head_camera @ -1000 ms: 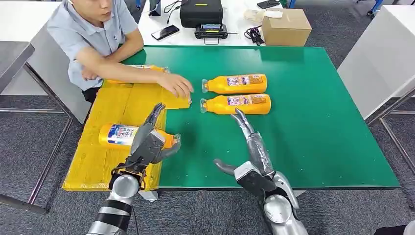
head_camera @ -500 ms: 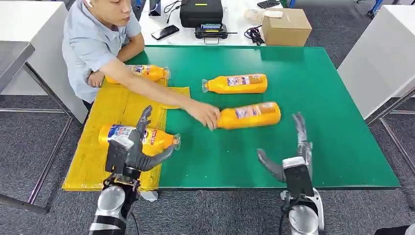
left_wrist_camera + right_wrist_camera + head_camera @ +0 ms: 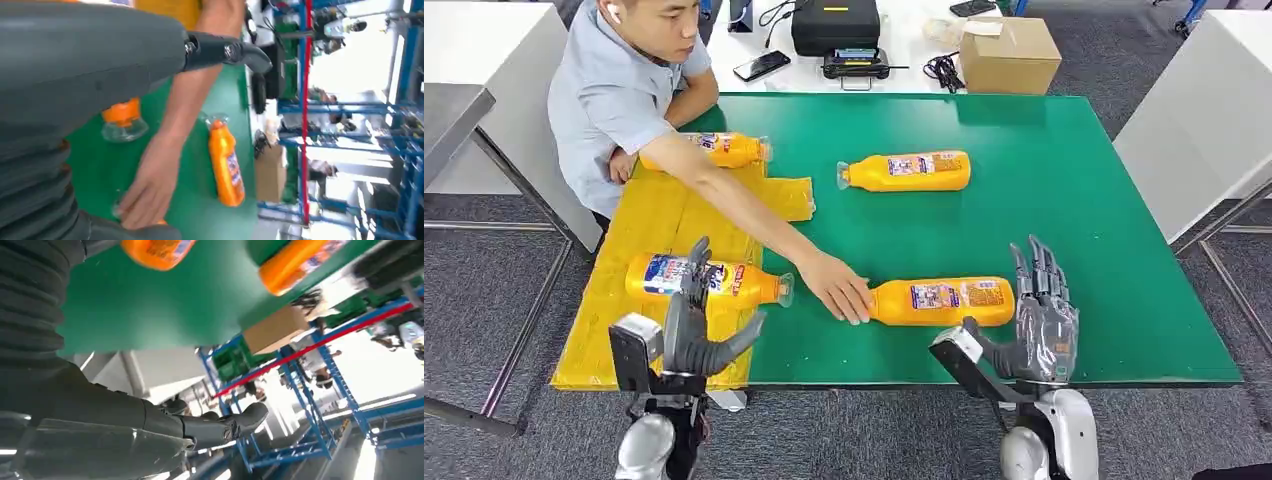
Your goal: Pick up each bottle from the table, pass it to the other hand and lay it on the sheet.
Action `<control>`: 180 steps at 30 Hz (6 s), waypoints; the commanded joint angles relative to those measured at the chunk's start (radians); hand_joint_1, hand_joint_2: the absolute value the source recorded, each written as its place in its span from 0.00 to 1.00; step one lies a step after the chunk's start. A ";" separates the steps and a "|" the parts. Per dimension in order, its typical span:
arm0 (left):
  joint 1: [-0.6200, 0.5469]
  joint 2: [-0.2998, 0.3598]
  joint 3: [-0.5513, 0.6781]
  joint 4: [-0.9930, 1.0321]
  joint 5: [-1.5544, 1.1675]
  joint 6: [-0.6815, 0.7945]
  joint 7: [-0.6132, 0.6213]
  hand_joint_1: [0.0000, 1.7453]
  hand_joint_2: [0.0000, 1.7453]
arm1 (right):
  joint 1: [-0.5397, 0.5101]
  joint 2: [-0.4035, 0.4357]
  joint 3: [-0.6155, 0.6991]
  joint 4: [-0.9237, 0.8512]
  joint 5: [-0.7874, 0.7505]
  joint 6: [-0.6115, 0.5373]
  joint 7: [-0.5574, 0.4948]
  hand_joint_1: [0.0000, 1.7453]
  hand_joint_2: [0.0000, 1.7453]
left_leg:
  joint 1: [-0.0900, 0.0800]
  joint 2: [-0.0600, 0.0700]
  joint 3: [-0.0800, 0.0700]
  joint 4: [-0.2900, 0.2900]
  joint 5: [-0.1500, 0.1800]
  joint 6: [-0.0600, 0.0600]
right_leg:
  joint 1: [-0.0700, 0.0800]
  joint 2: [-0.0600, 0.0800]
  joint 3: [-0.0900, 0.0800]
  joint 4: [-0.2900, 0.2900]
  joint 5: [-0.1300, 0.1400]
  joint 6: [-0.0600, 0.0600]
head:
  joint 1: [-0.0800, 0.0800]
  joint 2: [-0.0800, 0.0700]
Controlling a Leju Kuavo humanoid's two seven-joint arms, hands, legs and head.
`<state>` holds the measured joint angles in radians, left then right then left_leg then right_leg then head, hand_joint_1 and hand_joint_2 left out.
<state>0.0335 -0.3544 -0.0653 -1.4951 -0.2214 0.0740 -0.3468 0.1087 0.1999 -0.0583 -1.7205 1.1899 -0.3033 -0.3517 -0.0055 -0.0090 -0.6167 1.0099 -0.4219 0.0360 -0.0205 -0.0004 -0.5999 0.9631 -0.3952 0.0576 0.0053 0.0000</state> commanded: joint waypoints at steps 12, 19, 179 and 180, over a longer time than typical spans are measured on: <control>0.048 0.005 -0.041 -0.039 -0.022 -0.006 0.015 0.00 1.00 | 0.006 -0.078 0.038 0.073 0.042 -0.016 0.025 0.00 1.00 | 0.002 0.002 0.005 0.000 -0.003 -0.002 | 0.002 0.001 0.005 -0.001 -0.003 -0.001 | 0.000 0.000; 0.085 0.005 -0.046 -0.073 -0.050 0.009 0.006 0.00 1.00 | 0.026 -0.079 0.039 0.081 0.033 0.027 0.051 0.00 1.00 | 0.001 0.001 0.005 -0.001 -0.002 -0.002 | 0.001 0.001 0.005 -0.001 -0.002 -0.001 | 0.000 0.000; -0.206 0.018 -0.140 0.605 0.611 -0.035 0.027 0.00 1.00 | -0.455 -0.072 0.324 0.652 -0.648 0.419 -0.121 1.00 1.00 | 0.002 0.007 0.011 -0.001 -0.002 -0.001 | 0.003 0.007 0.009 -0.001 0.000 -0.003 | 0.000 0.000; -0.226 0.015 -0.143 0.599 0.609 -0.021 0.014 0.00 1.00 | -0.454 -0.073 0.332 0.649 -0.657 0.416 -0.114 1.00 1.00 | 0.002 0.007 0.012 -0.001 -0.003 -0.002 | 0.003 0.006 0.010 -0.001 -0.001 -0.004 | 0.000 0.000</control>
<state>-0.0946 -0.3357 -0.2373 -1.1023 0.3466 0.0229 -0.2368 -0.3391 0.1385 0.1138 -1.0152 0.5985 0.1114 -0.4795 -0.0039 -0.0035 -0.6092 1.0100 -0.4228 0.0364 -0.0181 0.0058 -0.5937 0.9630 -0.3940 0.0559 0.0050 0.0000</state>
